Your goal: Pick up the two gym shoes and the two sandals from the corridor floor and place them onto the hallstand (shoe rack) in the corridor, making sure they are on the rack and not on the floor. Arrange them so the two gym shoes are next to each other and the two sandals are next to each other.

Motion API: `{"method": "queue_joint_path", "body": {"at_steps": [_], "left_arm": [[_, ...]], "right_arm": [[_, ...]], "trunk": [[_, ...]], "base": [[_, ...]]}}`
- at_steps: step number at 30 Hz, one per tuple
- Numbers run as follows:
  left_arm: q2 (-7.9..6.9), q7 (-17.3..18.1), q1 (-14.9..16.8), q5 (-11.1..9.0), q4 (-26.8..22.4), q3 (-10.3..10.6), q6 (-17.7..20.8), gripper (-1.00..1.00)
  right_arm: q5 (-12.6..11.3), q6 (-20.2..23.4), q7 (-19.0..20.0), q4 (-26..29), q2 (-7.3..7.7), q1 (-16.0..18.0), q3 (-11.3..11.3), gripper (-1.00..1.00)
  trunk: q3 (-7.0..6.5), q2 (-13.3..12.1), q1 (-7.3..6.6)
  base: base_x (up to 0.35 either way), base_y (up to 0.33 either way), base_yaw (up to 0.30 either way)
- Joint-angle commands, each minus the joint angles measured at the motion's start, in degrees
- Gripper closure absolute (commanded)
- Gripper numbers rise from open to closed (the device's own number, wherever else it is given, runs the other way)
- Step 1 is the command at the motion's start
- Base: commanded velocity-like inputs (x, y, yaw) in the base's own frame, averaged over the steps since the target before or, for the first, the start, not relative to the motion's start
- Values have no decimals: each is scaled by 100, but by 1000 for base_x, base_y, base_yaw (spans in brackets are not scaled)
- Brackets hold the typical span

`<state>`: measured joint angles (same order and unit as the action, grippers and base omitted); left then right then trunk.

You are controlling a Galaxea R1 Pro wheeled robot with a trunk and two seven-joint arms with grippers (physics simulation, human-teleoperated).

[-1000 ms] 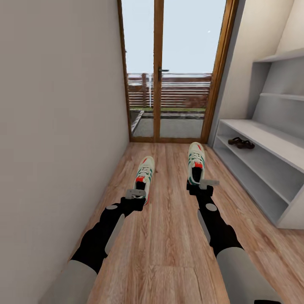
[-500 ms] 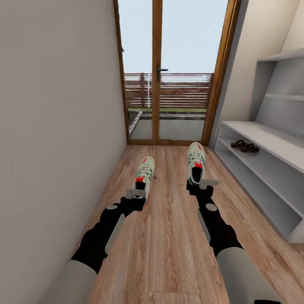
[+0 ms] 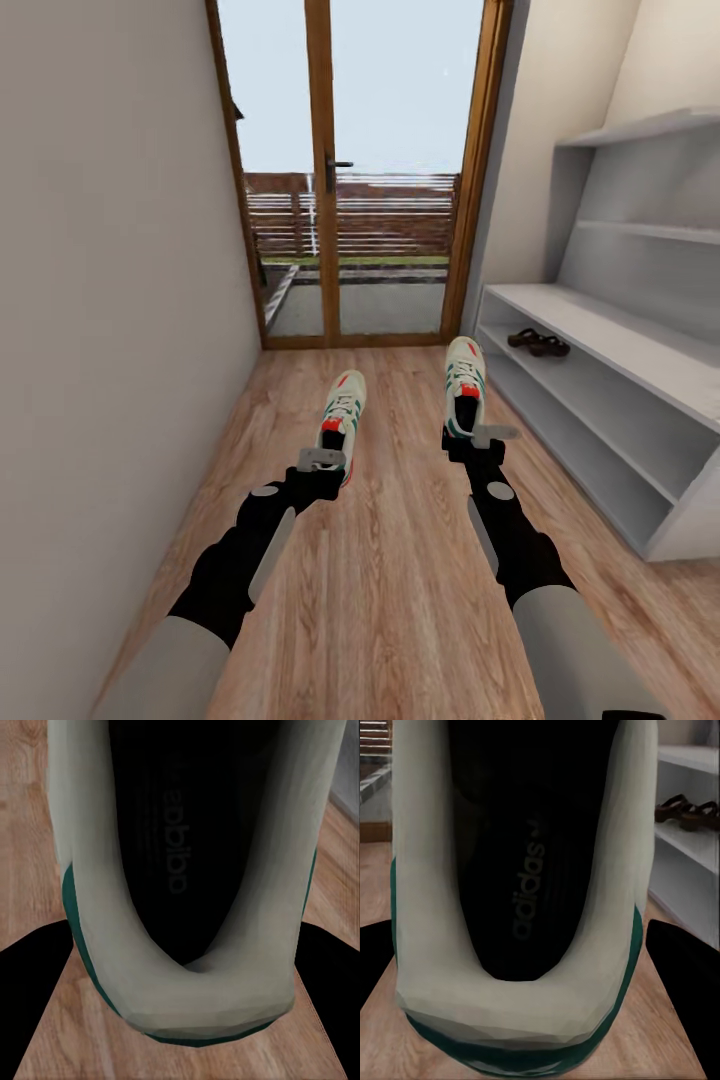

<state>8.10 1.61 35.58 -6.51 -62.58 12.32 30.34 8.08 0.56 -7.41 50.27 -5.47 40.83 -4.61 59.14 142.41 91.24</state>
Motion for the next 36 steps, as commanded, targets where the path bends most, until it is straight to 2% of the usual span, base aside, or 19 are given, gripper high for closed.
{"method": "queue_joint_path", "body": {"at_steps": [1,8,20,36], "left_arm": [[-1,-12,1,-61,-9,-2,33,100],[0,-12,1,-61,-9,-2,33,100],[2,-12,1,-61,-9,-2,36,100],[2,-12,1,-61,-9,-2,36,100]], "right_arm": [[63,6,-7,0,-7,4,-14,100],[68,15,-10,0,-7,4,-14,100],[80,67,2,0,-7,4,-14,100],[72,23,2,0,-7,4,-14,100]], "trunk": [[5,2,-1],[5,2,-1],[5,2,-1],[5,2,-1]], "base": [[39,28,-250],[197,162,-231],[294,203,-19],[344,17,-10]]}}
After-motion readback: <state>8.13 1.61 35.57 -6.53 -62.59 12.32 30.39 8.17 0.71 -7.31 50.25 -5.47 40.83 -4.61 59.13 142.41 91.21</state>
